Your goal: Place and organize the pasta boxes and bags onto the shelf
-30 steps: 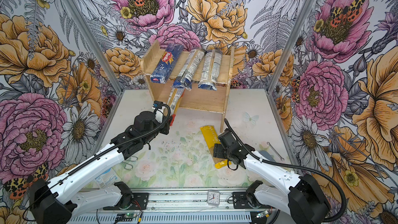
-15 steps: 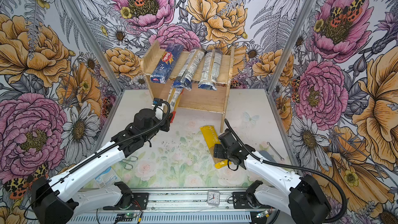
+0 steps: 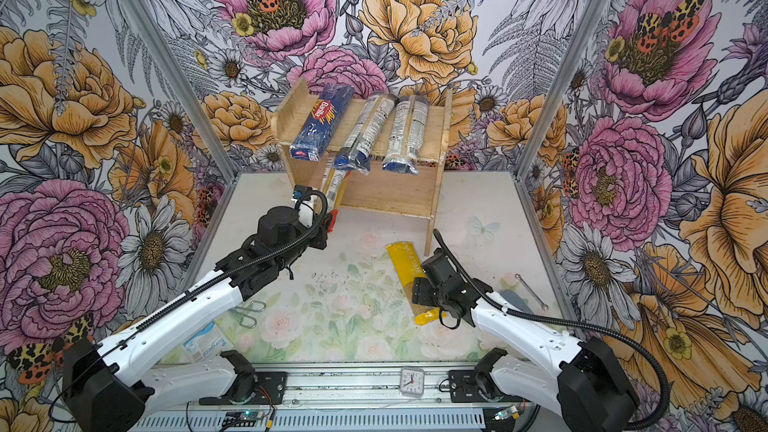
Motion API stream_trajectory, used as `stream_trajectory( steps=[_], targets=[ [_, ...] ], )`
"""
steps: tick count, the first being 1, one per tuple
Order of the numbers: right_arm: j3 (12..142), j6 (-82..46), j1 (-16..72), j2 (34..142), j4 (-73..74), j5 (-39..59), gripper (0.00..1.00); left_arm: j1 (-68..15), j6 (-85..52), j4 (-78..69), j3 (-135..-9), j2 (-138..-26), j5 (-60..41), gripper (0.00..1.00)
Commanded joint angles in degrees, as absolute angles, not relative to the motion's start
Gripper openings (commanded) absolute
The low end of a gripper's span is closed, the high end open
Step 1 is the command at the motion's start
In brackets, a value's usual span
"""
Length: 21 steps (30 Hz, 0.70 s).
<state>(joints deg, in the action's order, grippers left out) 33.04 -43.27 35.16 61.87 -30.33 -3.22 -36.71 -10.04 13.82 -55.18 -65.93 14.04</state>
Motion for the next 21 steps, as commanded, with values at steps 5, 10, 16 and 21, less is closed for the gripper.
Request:
stream_trajectory(
  steps=[5, 10, 16, 21],
  targets=[
    [32.5, -43.6, 34.8, 61.1, -29.3, -4.5, 0.80, -35.6, -8.7, 1.8, -59.7, -65.6, 15.3, 0.00],
    [32.4, -43.5, 34.8, 61.0, -29.3, -4.6, 0.80, -34.9, -8.3, 1.9, -60.7, -66.9, 14.7, 0.00],
    [32.3, -43.7, 34.8, 61.0, -29.3, -4.8, 0.80, -34.4, -8.7, 1.2, -60.7, -68.0, 14.6, 0.00],
    [32.3, -43.5, 34.8, 61.3, -29.3, -4.8, 0.80, -34.3, -8.7, 0.4, -61.1, -68.8, 14.6, 0.00]
  ],
)
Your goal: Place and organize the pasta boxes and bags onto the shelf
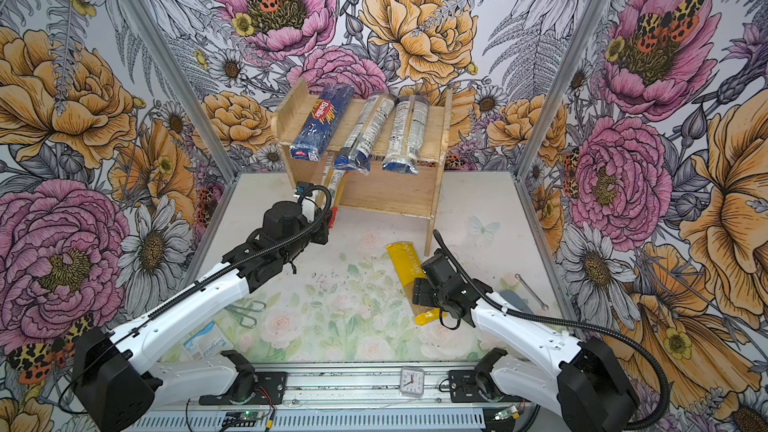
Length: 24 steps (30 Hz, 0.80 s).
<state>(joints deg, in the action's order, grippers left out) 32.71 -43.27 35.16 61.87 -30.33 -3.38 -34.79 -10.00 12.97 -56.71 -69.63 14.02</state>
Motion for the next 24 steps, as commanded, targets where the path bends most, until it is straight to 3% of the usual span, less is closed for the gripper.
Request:
stream_trajectory(
  steps=[1, 24],
  targets=[
    [32.3, -43.5, 34.7, 61.3, -29.3, -4.8, 0.80, -34.2, -8.8, 0.3, -61.2, -69.0, 14.6, 0.00],
    [32.8, -43.3, 34.7, 61.9, -29.3, -4.9, 0.80, -33.4, -9.0, -2.0, -61.5, -71.2, 13.7, 0.00]
  ],
)
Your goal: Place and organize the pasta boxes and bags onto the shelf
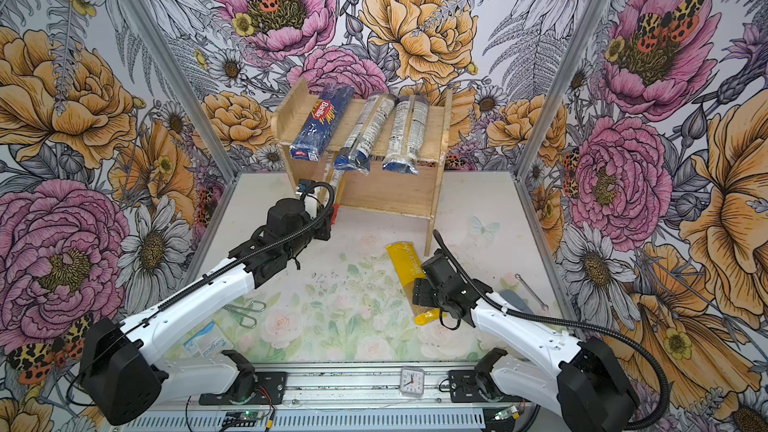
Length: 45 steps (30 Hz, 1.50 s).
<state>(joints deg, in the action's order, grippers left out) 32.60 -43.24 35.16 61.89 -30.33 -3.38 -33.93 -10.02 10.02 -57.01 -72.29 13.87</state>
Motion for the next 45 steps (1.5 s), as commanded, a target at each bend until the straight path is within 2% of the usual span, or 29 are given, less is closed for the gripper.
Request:
stream_trajectory(
  steps=[1, 45],
  targets=[
    [32.9, -43.3, 34.7, 61.9, -29.3, -5.0, 0.80, -33.4, -8.9, -2.1, -61.5, -71.3, 13.5, 0.00],
    [31.9, -43.7, 34.7, 60.8, -29.3, -5.4, 0.80, -33.2, -7.6, 5.1, -65.7, -73.9, 17.3, 0.00]
  ],
)
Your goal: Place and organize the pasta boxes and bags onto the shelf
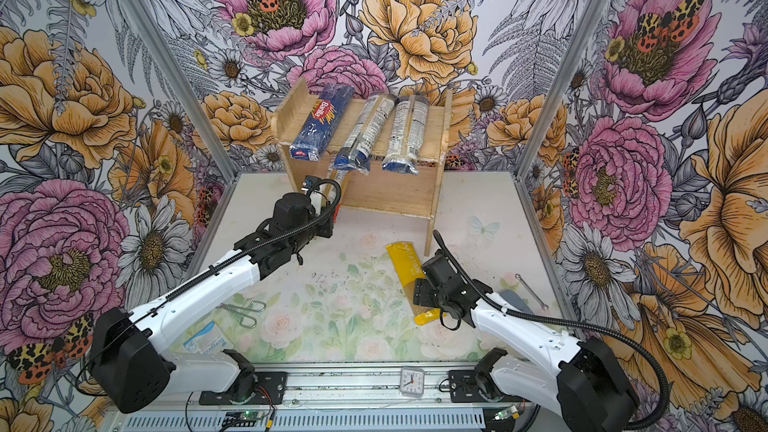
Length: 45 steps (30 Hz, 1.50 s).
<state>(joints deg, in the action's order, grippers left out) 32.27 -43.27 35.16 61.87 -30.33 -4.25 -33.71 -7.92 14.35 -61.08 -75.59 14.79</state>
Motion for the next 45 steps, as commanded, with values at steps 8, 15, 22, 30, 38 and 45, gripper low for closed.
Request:
stream_trajectory(
  steps=[8, 15, 22, 30, 38, 45],
  targets=[
    [31.8, -44.0, 34.7, 60.4, -29.3, -5.3, 0.80, -33.2, -9.0, 5.1, -65.9, -73.1, 16.9, 0.00],
    [31.7, -44.2, 34.8, 60.4, -29.3, -5.1, 0.80, -33.3, -9.6, 5.1, -66.4, -73.5, 16.4, 0.00],
    [31.1, -44.3, 34.8, 59.5, -29.3, -5.3, 0.80, -34.5, -9.7, 4.5, -67.0, -74.1, 16.4, 0.00],
    [30.8, -44.4, 34.8, 59.2, -29.3, -5.4, 0.80, -35.1, -9.8, 4.6, -67.1, -75.1, 16.8, 0.00],
    [30.7, -44.3, 34.7, 59.3, -29.3, -5.4, 0.80, -35.4, -10.0, 4.3, -67.2, -75.6, 17.5, 0.00],
    [30.7, -44.3, 34.7, 59.3, -29.3, -5.4, 0.80, -35.7, -10.3, 3.9, -67.3, -75.9, 18.4, 0.00]
  ],
)
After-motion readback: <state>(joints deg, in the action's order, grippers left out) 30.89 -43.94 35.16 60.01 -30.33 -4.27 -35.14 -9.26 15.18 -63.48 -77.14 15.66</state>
